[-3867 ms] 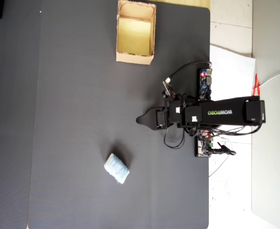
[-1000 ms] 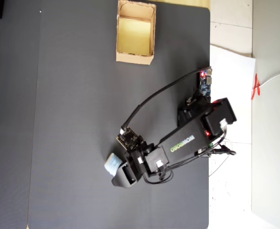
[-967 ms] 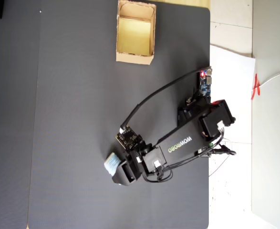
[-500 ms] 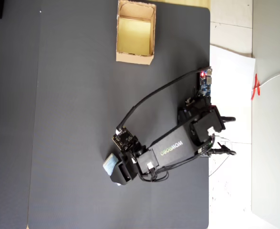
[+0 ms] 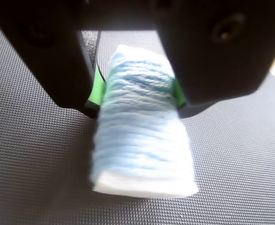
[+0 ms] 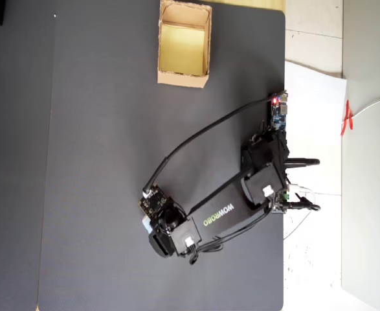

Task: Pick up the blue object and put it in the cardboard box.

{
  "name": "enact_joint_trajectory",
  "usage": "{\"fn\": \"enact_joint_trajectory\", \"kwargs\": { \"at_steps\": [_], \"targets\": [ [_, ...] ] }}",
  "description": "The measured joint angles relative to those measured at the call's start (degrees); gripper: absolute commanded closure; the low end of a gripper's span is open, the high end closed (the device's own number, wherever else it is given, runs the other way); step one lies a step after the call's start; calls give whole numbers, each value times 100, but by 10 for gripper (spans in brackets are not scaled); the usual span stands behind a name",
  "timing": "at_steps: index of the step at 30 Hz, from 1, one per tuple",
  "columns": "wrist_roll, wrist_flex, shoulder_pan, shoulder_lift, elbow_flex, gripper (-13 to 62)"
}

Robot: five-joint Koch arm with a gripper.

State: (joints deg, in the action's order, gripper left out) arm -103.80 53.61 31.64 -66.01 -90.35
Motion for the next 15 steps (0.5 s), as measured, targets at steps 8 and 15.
{"fn": "enact_joint_trajectory", "kwargs": {
  "at_steps": [8,15],
  "targets": [
    [141,18,9,-97,-26,497],
    [220,79,-18,-571,-387,497]
  ]
}}
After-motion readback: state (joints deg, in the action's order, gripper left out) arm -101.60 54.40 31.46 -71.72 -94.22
